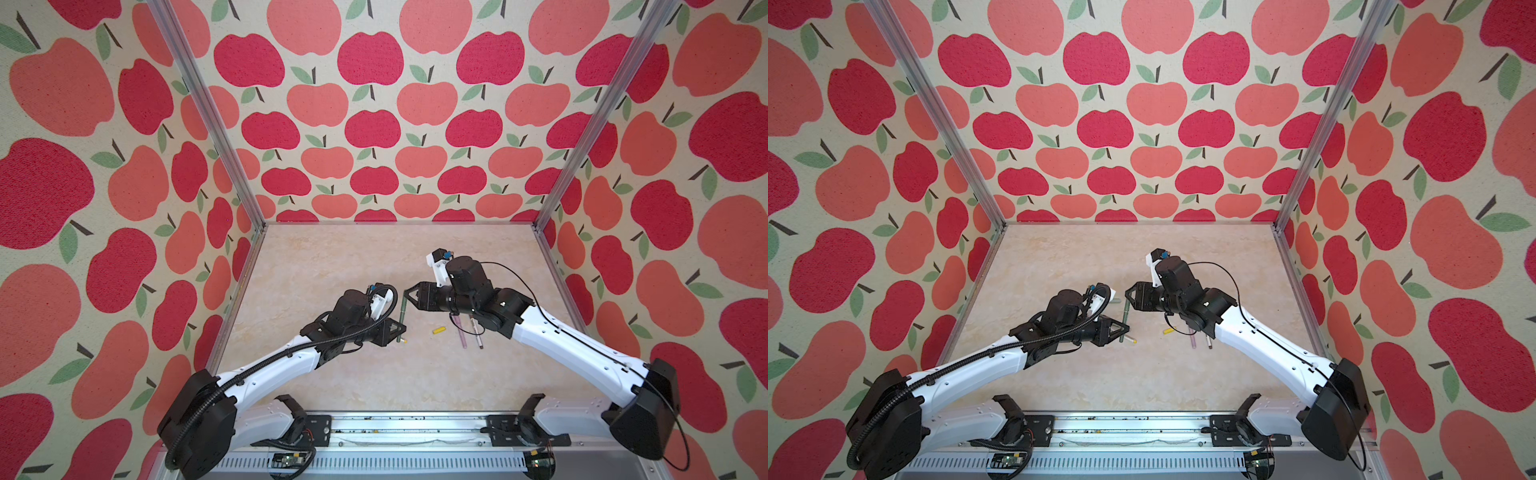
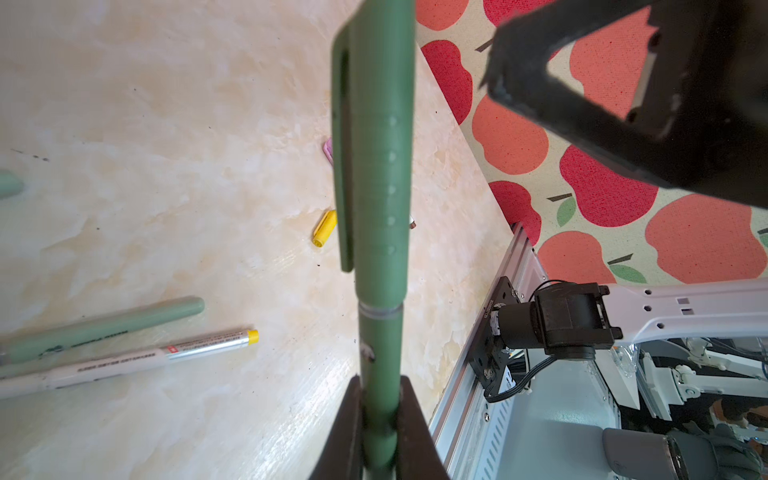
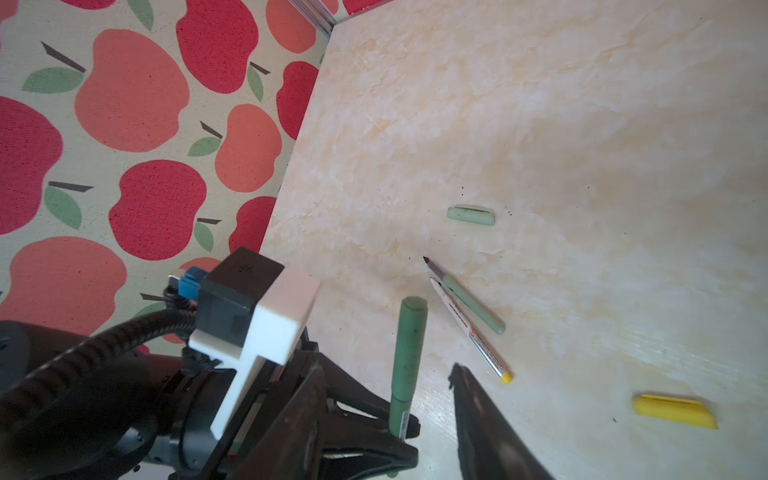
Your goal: Insert the pens into the pen caps
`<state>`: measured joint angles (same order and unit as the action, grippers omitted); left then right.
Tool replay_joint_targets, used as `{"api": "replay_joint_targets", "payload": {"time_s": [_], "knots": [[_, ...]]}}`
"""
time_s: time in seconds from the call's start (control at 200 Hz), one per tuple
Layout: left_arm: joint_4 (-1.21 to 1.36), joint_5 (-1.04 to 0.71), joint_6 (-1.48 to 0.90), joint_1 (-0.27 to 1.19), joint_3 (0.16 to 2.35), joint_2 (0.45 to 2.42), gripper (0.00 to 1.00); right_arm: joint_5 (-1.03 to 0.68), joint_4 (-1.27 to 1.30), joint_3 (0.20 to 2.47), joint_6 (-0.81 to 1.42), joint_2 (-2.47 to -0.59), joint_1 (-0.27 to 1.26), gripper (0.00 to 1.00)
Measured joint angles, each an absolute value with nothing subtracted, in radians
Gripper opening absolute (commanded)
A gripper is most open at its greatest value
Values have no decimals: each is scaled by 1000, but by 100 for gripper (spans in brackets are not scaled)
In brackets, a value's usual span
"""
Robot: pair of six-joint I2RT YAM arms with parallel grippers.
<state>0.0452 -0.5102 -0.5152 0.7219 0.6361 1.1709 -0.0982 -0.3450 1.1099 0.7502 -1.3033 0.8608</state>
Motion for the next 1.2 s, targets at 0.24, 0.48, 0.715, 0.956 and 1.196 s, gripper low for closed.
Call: {"api": "replay_joint_targets", "payload": {"time_s": [0.24,0.48,0.715,0.956,1.196], "knots": [[28,-486,-497,732,637,1169,0,-95,-361,1159,748,-1388,861,49],[28,-474,-497,738,637,1159,0,-95,-361,1195,738,-1443,862,36],[28,-450,-497,740,637,1151,0,-98,-372,1201,735,-1465,877,16],[33,-415,-492,744,637,1150,0,-107,-363,1208,745,-1472,880,8],[32,-390,-471,722,639,1124,0,-113,-312,1208,753,-1476,879,6]]}}
